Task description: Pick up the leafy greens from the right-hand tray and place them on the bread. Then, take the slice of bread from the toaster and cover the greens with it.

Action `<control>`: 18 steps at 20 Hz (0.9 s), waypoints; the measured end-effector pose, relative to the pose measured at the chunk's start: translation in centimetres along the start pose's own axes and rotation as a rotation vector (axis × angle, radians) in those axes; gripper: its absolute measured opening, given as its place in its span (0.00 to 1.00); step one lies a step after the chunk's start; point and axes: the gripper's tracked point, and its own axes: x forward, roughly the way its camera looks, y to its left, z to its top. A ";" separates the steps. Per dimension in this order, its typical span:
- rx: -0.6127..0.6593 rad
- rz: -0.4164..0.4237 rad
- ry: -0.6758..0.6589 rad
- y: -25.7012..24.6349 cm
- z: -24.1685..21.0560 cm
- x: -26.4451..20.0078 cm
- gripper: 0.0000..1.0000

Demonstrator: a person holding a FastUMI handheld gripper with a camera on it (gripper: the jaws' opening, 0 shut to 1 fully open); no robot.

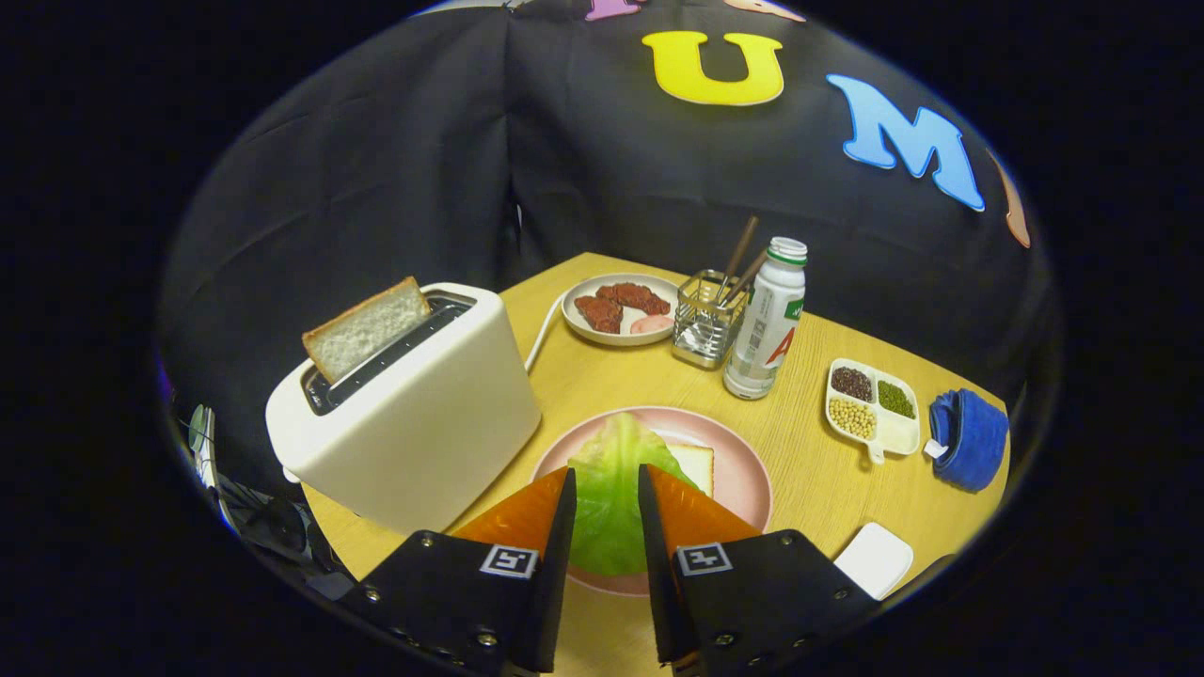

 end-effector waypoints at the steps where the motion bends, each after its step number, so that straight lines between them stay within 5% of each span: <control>1: 0.014 -0.011 -0.053 0.5 0.4 -0.8 0.40; 11: 0.010 -0.166 -0.412 7.2 1.0 -6.9 0.39; 15: -0.022 -0.131 -0.480 12.0 2.8 -7.2 0.39; 18: -0.028 -0.101 -0.502 14.9 3.9 -7.2 0.28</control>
